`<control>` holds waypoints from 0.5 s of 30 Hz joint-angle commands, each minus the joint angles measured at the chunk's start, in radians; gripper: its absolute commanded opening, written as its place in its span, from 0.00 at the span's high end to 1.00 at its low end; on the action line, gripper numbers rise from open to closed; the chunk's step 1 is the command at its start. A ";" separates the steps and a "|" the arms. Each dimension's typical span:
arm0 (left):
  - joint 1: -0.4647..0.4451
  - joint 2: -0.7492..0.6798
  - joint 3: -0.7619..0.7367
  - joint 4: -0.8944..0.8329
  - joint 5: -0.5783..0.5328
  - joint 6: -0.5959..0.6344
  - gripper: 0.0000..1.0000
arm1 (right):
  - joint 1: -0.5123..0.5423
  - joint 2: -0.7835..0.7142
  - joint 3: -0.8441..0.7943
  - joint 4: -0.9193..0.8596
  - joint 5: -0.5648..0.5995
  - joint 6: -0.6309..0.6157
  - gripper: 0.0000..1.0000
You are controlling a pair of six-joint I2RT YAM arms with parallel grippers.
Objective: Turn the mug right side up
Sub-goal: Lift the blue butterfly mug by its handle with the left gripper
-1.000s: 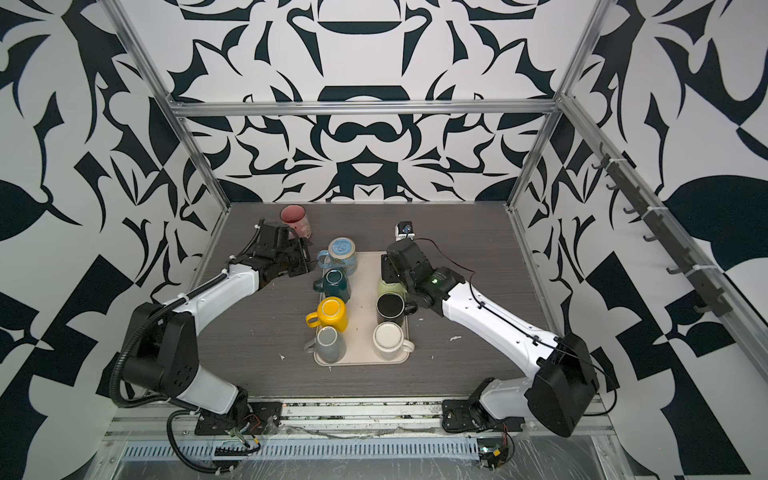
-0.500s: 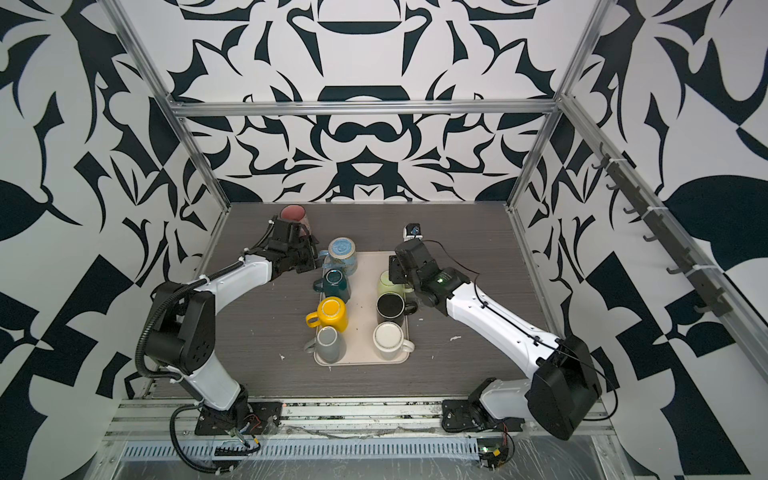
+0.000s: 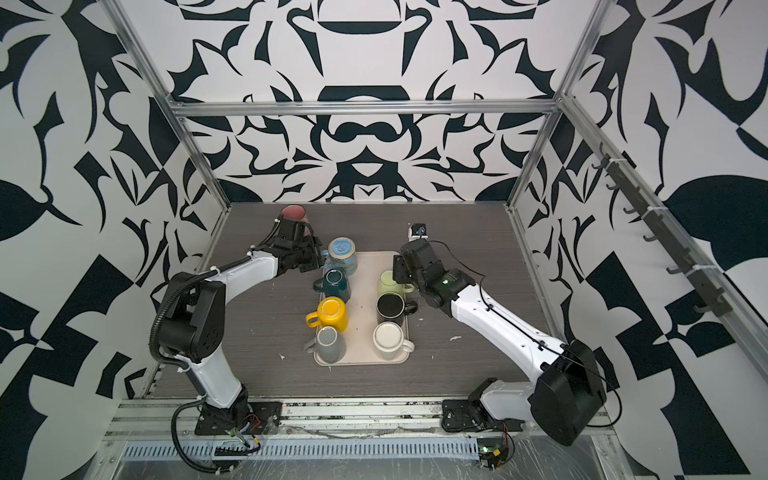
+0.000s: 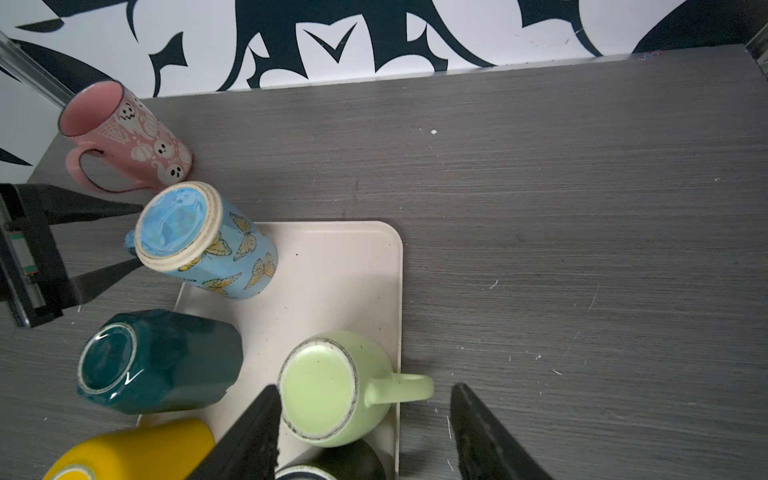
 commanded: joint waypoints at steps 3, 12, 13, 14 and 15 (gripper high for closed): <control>-0.009 0.031 0.024 0.007 0.033 -0.013 0.57 | -0.009 -0.024 -0.005 0.034 -0.006 0.019 0.33; -0.008 0.068 0.031 0.058 0.093 -0.014 0.69 | -0.015 -0.026 -0.012 0.037 -0.009 0.025 0.33; -0.008 0.073 0.031 0.061 0.100 -0.014 0.71 | -0.015 -0.025 -0.012 0.038 -0.009 0.025 0.33; -0.009 0.076 0.032 0.064 0.106 -0.014 0.72 | -0.015 -0.024 -0.012 0.038 -0.008 0.026 0.33; -0.009 0.080 0.033 0.066 0.109 -0.014 0.75 | -0.017 -0.025 -0.012 0.038 -0.010 0.025 0.33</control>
